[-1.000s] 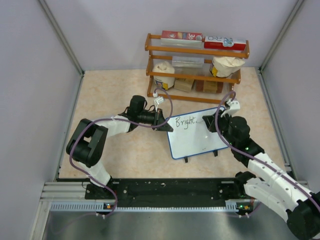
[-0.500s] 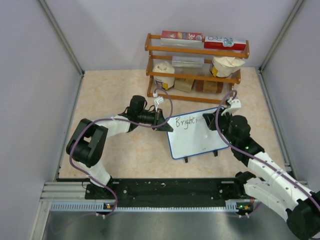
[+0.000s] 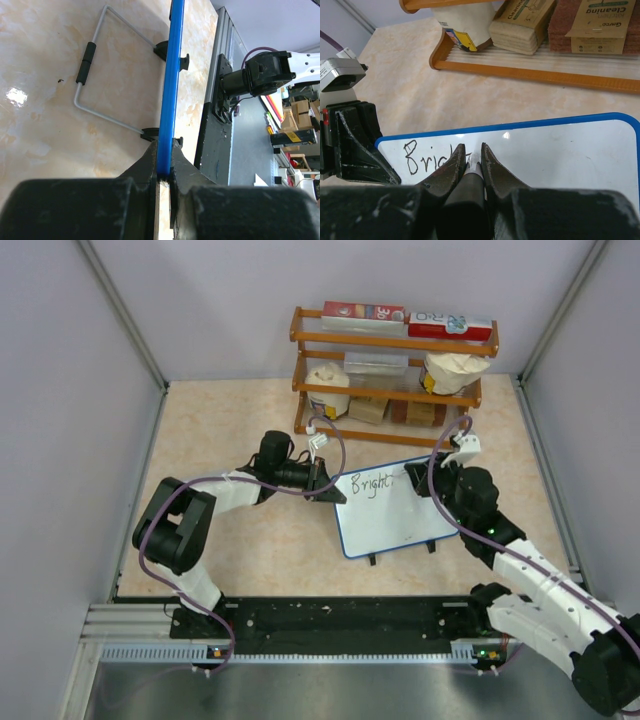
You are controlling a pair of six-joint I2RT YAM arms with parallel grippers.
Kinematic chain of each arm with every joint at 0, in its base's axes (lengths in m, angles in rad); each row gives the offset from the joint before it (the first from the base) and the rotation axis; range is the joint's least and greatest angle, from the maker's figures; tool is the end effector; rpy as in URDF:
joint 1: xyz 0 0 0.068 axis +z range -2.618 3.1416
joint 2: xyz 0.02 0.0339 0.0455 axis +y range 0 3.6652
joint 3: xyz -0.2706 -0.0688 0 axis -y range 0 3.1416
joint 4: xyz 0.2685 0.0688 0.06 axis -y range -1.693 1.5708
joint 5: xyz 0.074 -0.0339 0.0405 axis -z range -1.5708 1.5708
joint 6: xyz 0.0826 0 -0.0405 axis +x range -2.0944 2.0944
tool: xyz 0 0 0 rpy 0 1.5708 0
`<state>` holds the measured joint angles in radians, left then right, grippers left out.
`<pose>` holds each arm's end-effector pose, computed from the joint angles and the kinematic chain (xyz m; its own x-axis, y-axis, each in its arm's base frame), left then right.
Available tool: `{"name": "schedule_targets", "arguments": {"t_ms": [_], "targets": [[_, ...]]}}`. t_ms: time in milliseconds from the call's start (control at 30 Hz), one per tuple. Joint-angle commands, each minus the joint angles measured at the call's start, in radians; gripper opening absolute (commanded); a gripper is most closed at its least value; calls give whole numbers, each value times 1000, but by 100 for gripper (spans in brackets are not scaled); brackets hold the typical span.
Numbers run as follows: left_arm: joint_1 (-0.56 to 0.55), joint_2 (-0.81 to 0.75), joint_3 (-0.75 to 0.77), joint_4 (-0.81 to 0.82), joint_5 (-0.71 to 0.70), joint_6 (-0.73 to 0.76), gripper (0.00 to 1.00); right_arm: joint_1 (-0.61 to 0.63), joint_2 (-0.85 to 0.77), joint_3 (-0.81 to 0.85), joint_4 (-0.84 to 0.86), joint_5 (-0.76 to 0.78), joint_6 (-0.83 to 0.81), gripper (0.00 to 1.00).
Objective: Write a sentence on the whiteboard
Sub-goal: Write with the whiteboard marker on the whiteboard.
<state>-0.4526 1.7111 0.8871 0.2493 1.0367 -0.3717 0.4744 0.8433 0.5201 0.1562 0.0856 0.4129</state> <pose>0.3121 -0.2308 0.1621 -0.7723 0.1700 -0.6121 0.6352 0.2185 -0.7408 0.2415 0.1161 0.2612 -0.2880 0.3015 -0.9089 -0.2889 0.8776 0.3827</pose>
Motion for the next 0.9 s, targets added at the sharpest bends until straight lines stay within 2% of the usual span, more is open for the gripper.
{"name": "schedule_targets", "arguments": {"t_ms": [0,867], "targets": [[-12,39,-8,-64,-121,125,0,-10,-16,3,16,19,-10,0],[-14,42,-7,-61,-119,125,0,-10,-47,-62,-26,-26,1,0]]}}
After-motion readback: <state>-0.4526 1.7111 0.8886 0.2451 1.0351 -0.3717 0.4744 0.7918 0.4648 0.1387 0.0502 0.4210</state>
